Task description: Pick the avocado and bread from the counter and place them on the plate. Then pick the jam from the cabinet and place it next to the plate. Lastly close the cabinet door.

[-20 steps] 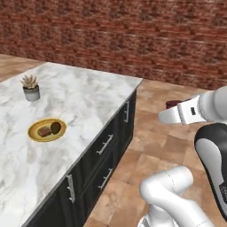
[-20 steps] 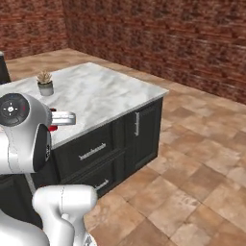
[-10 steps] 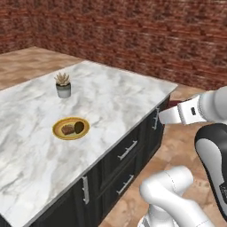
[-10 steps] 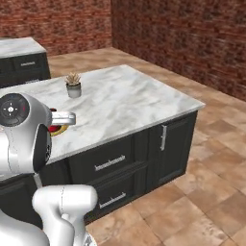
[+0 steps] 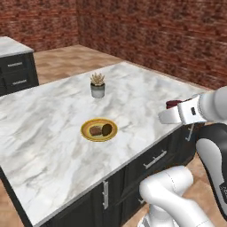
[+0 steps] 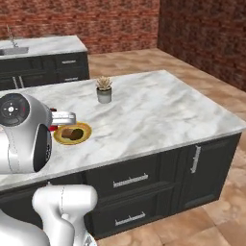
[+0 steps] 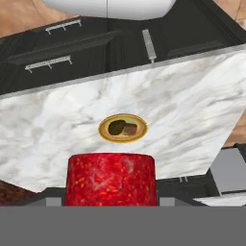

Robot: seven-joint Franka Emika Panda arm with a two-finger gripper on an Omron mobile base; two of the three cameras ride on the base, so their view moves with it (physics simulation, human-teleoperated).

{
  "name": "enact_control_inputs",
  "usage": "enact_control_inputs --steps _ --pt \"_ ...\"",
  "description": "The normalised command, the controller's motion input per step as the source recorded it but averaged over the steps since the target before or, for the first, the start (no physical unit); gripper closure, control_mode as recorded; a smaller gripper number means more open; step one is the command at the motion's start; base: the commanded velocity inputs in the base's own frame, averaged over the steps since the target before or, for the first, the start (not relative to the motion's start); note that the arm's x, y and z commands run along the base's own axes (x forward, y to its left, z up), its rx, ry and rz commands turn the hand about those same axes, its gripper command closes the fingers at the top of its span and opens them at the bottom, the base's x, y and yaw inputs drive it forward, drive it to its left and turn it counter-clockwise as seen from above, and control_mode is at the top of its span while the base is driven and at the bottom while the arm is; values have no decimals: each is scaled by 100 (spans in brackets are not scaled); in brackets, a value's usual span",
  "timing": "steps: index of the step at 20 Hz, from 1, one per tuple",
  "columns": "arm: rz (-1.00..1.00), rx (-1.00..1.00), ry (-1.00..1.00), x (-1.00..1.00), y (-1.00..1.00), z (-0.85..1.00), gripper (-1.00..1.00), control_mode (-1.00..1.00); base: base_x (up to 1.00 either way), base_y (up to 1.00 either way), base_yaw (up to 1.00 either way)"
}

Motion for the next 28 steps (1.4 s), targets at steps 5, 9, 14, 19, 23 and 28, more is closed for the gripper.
enact_control_inputs --steps 5,9,14,19,23,28 --pt "0 0 0 0 0 0 100 100 52 0 38" --pt "0 0 0 0 0 0 100 100 33 -7 34" --pt "0 0 0 0 0 0 100 100 7 -20 27" --pt "0 0 0 0 0 0 100 100 4 -8 13" --pt "0 0 0 0 0 0 100 100 23 -7 12" --pt "1 0 0 3 0 0 100 -100 17 0 6"
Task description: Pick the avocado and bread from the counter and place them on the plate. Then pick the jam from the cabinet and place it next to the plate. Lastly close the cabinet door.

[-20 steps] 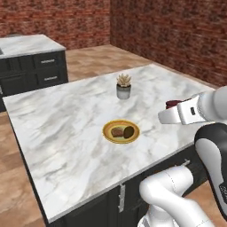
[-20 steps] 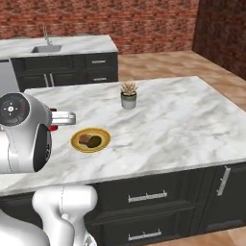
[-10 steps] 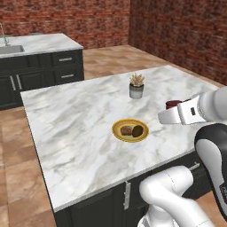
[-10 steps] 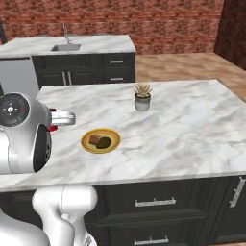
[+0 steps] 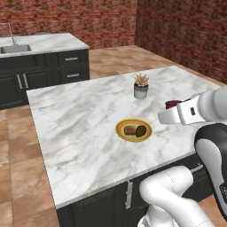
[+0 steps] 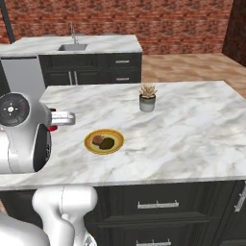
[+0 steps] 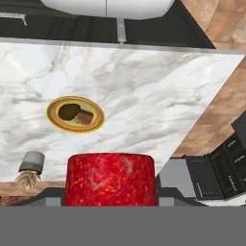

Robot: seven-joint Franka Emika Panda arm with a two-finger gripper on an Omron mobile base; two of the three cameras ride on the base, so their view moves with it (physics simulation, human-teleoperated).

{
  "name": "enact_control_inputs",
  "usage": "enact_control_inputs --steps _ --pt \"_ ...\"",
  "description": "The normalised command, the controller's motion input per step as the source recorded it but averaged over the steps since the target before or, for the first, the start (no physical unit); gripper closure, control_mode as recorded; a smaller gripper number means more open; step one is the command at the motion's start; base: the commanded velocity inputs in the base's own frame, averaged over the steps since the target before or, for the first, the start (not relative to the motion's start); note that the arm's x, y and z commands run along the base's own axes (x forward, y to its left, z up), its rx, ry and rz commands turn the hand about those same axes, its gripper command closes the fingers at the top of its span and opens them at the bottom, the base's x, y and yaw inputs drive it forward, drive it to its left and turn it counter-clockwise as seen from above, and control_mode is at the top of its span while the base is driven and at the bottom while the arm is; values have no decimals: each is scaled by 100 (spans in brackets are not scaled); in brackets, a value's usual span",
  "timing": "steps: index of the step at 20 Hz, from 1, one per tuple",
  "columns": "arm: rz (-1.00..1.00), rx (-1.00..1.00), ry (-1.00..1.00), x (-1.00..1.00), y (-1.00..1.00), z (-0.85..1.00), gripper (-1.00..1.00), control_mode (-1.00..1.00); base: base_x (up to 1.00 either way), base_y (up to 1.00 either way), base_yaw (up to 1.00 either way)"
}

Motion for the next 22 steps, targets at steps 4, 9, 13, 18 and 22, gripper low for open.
enact_control_inputs --steps 4,9,13,18,22 --pt "-1 0 0 6 1 0 100 -100 0 0 0" --pt "-12 -1 0 0 22 -1 100 -100 0 0 0" --pt "-22 -5 0 0 34 -7 100 -100 0 0 0" --pt "-27 -2 0 0 26 -9 100 -100 0 0 0" --pt "-33 -4 0 0 24 -10 100 -100 0 0 0"
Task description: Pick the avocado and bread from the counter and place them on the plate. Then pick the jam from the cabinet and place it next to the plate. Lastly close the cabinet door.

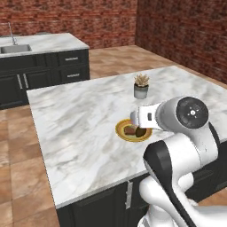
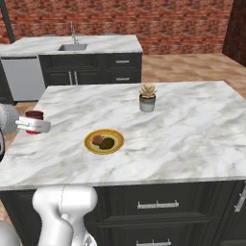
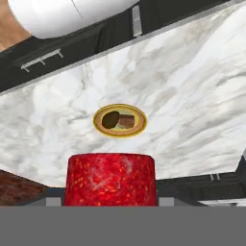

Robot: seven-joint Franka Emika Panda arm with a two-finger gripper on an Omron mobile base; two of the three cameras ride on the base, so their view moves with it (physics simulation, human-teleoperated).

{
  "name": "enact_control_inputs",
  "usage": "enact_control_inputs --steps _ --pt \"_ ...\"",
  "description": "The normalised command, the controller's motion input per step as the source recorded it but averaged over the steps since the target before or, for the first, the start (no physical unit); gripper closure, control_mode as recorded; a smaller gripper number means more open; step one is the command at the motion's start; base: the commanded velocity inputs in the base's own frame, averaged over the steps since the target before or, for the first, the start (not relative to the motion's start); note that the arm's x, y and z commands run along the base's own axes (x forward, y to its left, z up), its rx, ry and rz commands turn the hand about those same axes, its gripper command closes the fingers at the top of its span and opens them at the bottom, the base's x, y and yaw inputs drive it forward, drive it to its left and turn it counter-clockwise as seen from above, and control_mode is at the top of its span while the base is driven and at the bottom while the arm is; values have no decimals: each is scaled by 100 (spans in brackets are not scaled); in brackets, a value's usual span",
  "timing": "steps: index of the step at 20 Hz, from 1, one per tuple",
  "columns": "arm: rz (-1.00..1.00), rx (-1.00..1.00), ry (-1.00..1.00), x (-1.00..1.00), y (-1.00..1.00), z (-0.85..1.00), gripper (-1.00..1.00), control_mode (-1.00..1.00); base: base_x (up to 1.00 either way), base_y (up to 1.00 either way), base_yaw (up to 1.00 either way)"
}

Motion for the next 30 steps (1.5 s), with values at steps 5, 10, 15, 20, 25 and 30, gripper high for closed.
enact_control_inputs --steps 5,10,15,20,25,30 --pt "-32 -7 0 0 29 -15 100 -100 0 0 0" --pt "-27 -3 0 0 24 -32 100 -100 0 0 0" --pt "-17 0 0 0 5 -44 100 -100 0 0 0" --pt "-2 0 -1 1 0 -46 100 -100 0 0 0" --pt "2 0 -6 14 -2 -25 100 -100 0 0 0" --pt "6 0 -2 24 -7 -9 100 -100 0 0 0"
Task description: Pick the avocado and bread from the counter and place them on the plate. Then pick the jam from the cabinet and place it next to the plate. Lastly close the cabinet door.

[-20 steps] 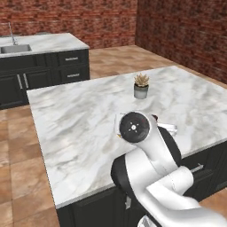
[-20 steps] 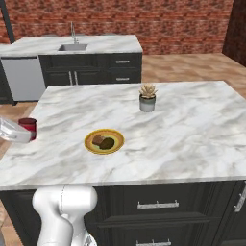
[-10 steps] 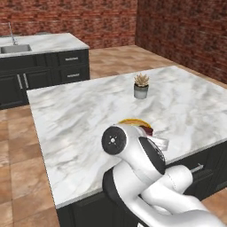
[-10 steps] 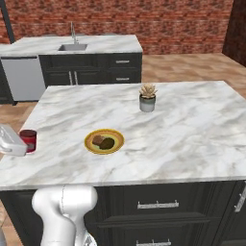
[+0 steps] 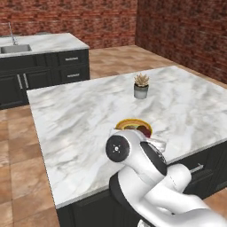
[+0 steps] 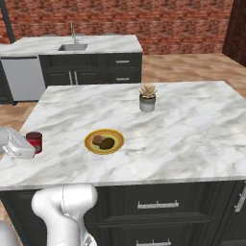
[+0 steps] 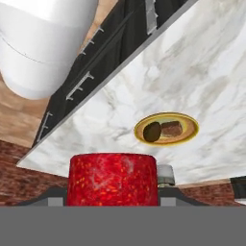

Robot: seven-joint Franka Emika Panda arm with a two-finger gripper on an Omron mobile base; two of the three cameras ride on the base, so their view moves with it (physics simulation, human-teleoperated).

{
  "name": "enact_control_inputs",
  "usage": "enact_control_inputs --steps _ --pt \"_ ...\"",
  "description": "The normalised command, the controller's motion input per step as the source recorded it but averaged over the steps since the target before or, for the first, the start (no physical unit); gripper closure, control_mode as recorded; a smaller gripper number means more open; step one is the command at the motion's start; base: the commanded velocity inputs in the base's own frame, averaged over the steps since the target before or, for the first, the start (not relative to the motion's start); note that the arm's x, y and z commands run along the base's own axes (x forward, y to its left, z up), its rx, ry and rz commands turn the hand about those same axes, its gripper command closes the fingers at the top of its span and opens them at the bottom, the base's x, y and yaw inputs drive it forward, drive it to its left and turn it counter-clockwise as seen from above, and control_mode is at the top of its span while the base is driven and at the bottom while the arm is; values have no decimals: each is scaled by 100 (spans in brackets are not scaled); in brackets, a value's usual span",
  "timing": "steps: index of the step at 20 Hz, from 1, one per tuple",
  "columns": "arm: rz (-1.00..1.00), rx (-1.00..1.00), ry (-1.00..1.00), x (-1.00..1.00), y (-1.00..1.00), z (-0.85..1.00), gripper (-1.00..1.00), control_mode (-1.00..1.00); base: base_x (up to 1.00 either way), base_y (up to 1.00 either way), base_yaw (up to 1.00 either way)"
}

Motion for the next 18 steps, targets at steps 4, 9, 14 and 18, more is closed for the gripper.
enact_control_inputs --steps 4,9,14,18 --pt "4 0 0 29 -15 -6 100 -100 0 0 0" --pt "1 0 0 34 -2 -28 100 -100 0 0 0" --pt "0 0 -2 19 0 -38 100 -100 0 0 0" --pt "0 0 -4 13 0 -27 100 -100 0 0 0"
